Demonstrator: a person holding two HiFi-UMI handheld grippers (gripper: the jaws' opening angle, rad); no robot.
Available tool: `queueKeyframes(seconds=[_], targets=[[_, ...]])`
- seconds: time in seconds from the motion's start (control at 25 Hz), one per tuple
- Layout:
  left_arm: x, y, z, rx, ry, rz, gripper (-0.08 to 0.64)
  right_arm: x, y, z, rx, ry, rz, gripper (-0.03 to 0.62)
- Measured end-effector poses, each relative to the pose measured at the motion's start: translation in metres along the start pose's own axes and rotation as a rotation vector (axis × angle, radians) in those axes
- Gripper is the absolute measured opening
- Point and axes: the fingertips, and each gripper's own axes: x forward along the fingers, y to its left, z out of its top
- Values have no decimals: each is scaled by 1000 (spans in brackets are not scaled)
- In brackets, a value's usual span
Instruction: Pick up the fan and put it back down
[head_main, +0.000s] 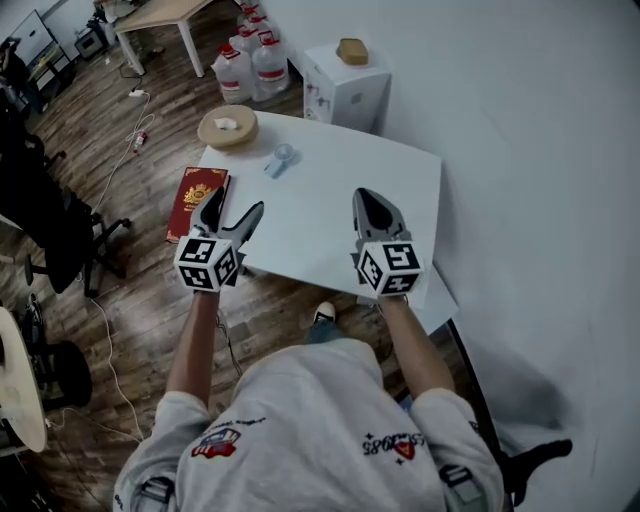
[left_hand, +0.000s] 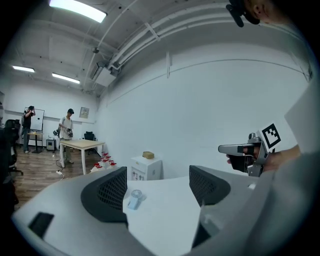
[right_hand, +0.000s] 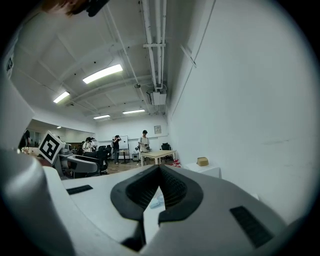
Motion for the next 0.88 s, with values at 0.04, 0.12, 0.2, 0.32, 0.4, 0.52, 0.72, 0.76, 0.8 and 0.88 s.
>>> queueKeyframes(seconds=[0.04,0.12,0.2,0.32,0.4,0.52,0.72,0.76,0.8,0.88], targets=[[15,4,3,1,2,4,385,14,-9,3,-1,-1,10,-9],[42,10,8,10,11,9,385,38,-25,8,-6,0,29,-9],[64,16,10,15,19,12,385,57,-41,9,-8,4,39,-9],[93,25,11,2,25,9,385,82,-60,8,-1,10,40,-9],[110,29,10,-5,34,-2,385,93,-70,6,6,15,35,-9],[132,31,10,1,51,-23,383,107,-82,6,18,20,20,-9],[163,44,16,2,64,-58,382,128,-93,12,21,26,-2,-9],[170,47,16,2,68,-65,380,132,-95,13,23,25,-8,-9],[176,50,15,4,74,-71,380,136,-98,13,24,23,-15,-9],[187,54,11,7,88,-85,379,142,-103,12,27,24,-31,-9]])
